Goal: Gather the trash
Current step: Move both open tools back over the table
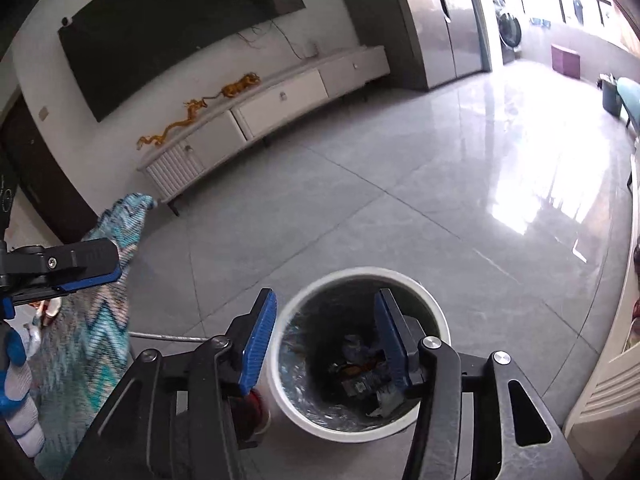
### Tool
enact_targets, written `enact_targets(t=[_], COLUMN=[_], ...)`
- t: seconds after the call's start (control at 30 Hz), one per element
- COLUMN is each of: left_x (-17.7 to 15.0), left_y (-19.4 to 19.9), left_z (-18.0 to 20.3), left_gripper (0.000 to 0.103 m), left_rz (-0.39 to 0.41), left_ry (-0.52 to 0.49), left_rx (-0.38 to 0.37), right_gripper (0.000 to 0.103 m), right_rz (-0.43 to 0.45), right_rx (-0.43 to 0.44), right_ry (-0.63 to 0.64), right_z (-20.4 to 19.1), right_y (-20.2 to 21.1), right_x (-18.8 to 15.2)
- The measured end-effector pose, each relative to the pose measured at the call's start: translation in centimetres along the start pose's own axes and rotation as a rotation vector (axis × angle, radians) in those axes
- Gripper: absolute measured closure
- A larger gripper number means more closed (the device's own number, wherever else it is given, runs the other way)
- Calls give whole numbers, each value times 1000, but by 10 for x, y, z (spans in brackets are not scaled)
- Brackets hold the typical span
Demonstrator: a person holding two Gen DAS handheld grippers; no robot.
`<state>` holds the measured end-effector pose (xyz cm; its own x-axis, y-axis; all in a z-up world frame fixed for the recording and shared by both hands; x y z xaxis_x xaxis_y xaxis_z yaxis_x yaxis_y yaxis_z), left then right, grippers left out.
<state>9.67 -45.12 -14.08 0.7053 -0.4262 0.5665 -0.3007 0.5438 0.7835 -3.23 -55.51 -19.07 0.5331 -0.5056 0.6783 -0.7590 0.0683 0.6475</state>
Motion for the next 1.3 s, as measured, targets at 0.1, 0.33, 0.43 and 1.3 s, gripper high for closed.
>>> enact_targets(t=[0.1,0.33,0.43,1.3], left_x=[3,-8,-18,-198], left_y=[37,123,152,369], left_z=[-12,-57,-81,-380], left_gripper=[46,46,46,46], left_rz=[104,285,313,476], left_ry=[-7,-10,-14,469], left_rx=[41,174,229,822], right_gripper=[46,34,22,13], right_rz=[39,118,159,272], right_rx=[24,71,96,267], right_ry=[39,148,190,426], right_z=[-25,-93,-126,-347], right_y=[18,55,70,113], right_x=[11,28,35,24])
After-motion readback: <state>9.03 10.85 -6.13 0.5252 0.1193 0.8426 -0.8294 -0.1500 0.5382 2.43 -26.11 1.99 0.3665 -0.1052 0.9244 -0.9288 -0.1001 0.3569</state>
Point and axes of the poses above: each gripper's, at about its wrist camera, not at the fingertips, and y roughly against the way its jaws point, z to its right, x to its top, the point moved 6 cm from there along -y, roughly the way its jaws point, and after that the axes turned 7 degrees about x, right-handed, at the moved point
